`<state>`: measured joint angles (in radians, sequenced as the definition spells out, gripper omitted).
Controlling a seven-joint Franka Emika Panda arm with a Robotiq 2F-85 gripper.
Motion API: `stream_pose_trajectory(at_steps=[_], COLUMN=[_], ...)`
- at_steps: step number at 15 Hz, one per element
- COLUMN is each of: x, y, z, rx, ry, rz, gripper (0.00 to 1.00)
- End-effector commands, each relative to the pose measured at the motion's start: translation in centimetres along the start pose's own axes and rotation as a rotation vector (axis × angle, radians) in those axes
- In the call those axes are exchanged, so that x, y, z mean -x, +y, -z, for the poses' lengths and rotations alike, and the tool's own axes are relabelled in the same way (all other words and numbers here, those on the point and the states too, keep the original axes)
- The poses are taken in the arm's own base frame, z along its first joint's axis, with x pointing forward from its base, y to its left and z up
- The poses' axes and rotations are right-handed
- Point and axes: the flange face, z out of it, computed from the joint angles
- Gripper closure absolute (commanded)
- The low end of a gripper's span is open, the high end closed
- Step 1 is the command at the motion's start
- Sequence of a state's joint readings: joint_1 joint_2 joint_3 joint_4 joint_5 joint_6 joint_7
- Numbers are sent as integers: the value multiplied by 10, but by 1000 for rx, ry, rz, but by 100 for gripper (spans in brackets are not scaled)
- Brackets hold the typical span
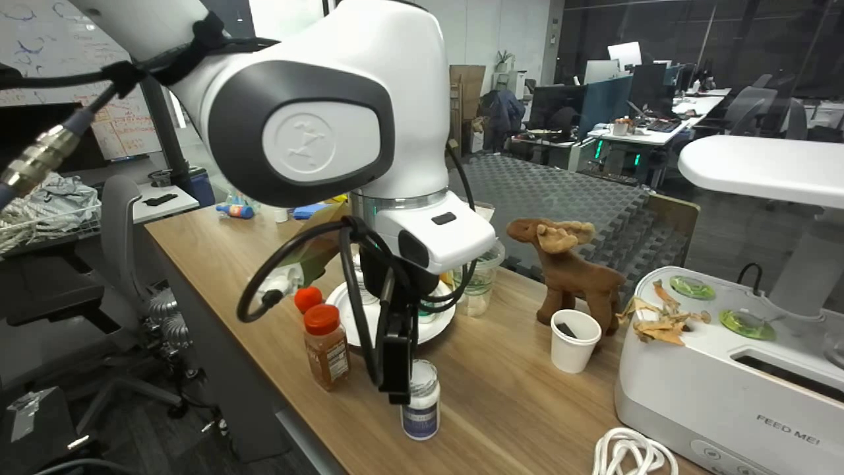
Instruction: Pick up all the objects surrounding the white plate and arrange them on the plate
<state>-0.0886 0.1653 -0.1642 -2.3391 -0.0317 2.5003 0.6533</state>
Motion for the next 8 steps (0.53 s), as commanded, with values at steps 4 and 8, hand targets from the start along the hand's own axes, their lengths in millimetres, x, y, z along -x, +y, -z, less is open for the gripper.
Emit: stream_pose_trajectory(at_steps=[4,8], x=[-11,-12], y=[0,4], z=[3,0], rx=[-17,-15], ry=[15,16], rz=[-14,-23], gripper=[36,70])
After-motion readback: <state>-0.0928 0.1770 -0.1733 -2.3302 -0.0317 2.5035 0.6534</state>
